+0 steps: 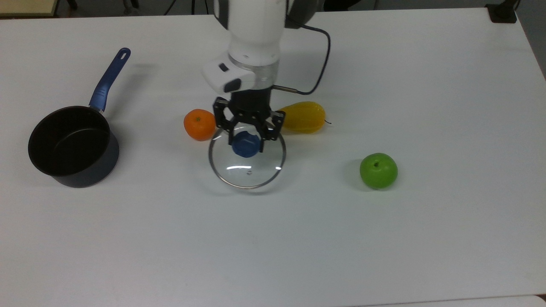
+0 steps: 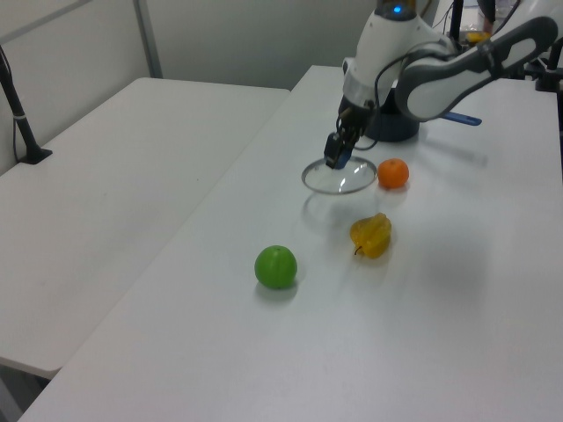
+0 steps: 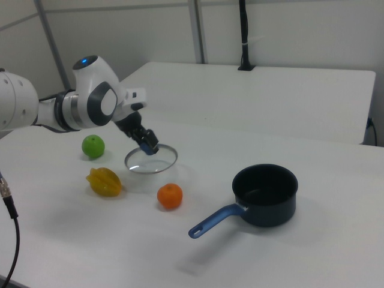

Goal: Open lid
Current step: 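Lower the glass lid flat onto the table beside the star fruit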

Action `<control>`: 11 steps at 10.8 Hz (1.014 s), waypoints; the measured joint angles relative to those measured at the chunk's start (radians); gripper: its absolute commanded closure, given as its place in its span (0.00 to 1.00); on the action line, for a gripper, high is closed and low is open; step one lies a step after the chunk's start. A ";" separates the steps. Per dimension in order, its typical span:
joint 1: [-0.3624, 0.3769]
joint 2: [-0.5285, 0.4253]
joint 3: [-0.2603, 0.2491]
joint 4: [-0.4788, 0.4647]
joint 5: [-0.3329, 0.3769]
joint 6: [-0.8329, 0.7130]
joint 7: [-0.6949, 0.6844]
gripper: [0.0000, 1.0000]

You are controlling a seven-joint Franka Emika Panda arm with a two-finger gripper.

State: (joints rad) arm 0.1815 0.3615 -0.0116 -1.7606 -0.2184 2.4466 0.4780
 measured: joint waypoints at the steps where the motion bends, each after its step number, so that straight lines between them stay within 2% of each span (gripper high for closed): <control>1: 0.022 0.020 0.000 0.000 0.000 0.000 0.006 0.52; 3: 0.046 0.057 0.000 0.001 0.000 0.029 0.012 0.52; 7: 0.046 0.104 -0.002 0.002 0.000 0.123 0.012 0.51; 8: 0.046 0.106 -0.002 0.002 -0.005 0.124 0.012 0.46; 9: 0.046 0.108 -0.002 0.002 -0.020 0.124 0.012 0.34; 10: 0.046 0.111 -0.002 0.002 -0.035 0.127 0.012 0.30; 11: 0.046 0.113 -0.002 0.003 -0.043 0.129 0.012 0.08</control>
State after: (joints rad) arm 0.2274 0.4741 -0.0133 -1.7578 -0.2610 2.5754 0.4904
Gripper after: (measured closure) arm 0.339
